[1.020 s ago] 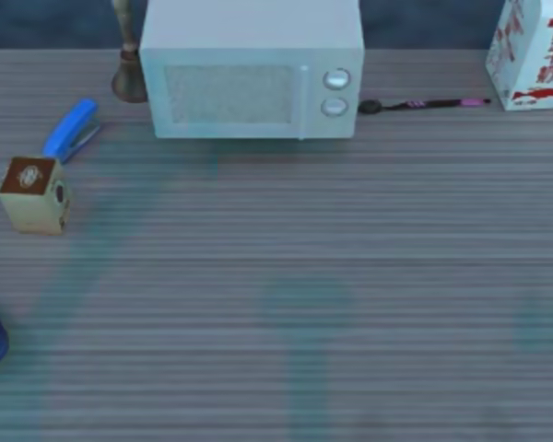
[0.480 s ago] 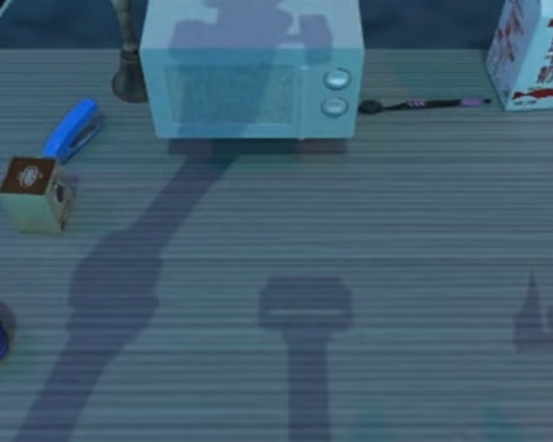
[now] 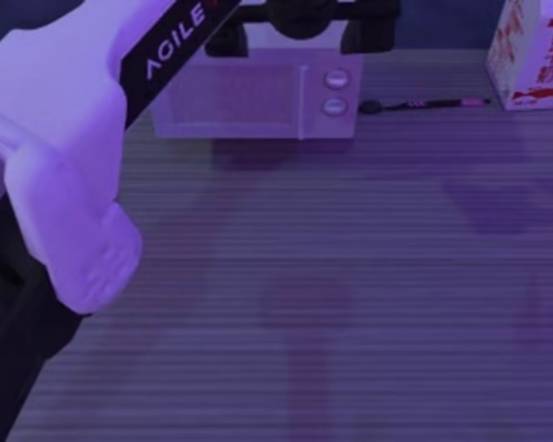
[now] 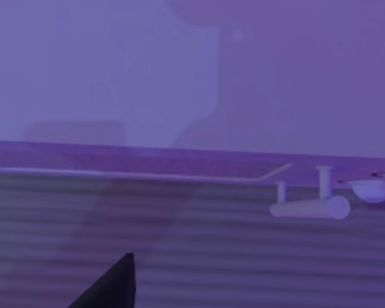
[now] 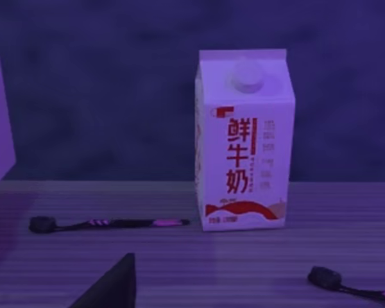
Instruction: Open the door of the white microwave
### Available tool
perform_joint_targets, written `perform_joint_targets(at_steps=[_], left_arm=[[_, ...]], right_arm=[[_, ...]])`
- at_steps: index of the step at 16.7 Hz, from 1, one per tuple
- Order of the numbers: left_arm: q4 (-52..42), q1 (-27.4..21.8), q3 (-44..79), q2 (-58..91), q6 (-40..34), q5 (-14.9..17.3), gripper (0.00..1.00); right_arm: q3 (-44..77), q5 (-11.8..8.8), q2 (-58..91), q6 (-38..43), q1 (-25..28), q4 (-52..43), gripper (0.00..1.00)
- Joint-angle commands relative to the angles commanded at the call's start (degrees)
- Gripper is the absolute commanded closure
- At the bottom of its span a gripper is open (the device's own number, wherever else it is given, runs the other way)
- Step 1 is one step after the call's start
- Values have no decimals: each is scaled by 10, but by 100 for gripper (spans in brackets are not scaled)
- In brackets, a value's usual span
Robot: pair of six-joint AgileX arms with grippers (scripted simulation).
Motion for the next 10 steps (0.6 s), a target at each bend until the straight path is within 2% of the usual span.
perform_joint_targets(at_steps=[6,10], left_arm=[[2,3,-1,5,1,1,0],[51,11,-31,18,11,5,0]], right_arm=[[0,0,0,0,0,0,0],[0,0,0,0,0,0,0]])
